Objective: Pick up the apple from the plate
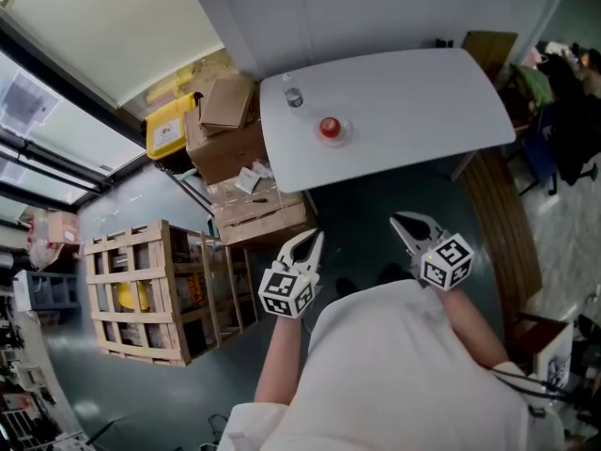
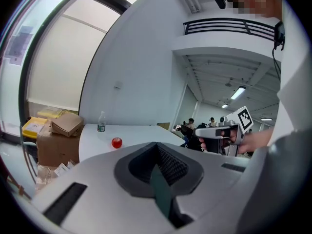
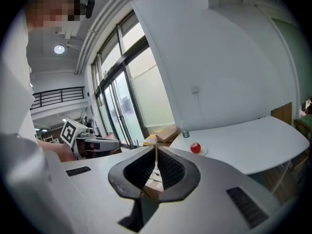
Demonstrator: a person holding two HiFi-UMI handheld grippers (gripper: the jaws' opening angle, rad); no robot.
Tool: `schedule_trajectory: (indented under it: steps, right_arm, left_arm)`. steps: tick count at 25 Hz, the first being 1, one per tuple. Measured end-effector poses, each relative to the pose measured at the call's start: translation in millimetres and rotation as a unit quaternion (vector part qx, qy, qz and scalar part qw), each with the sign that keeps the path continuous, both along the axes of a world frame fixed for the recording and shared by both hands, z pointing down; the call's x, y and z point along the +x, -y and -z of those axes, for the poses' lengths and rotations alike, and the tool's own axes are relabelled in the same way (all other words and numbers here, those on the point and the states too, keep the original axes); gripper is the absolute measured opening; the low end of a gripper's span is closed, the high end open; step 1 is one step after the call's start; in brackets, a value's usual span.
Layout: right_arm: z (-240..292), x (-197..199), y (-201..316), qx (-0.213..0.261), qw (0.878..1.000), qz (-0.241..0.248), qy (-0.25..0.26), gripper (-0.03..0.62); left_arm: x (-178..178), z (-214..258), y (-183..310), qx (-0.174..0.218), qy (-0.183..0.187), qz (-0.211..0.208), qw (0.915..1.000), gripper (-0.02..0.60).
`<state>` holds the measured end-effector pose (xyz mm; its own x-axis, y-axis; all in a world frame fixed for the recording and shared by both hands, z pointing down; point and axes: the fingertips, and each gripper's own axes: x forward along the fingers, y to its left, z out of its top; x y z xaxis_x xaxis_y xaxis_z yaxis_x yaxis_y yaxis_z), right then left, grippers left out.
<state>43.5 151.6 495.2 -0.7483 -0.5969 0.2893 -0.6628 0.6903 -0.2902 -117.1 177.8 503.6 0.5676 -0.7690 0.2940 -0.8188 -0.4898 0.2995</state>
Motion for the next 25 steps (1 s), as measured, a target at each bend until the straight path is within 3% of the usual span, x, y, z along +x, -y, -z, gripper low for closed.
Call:
schedule_trajectory:
  steps: [11,25]
  right_arm:
    - [-1.0,-22.2,-0.9,0.006,1.000,0.007,-0.022,0.038]
    - [-4.8,-12.2,41.3,-0.001,1.000,0.019,-0.016,0.038]
  left_arm:
    - [-14.0,-4.4,-0.3,-0.004,-0.011,-0.012,0.9999,0.002]
    - [-2.6,-14.8,34.1,-0.017,-0.025,-0.001,0.9995,0.002]
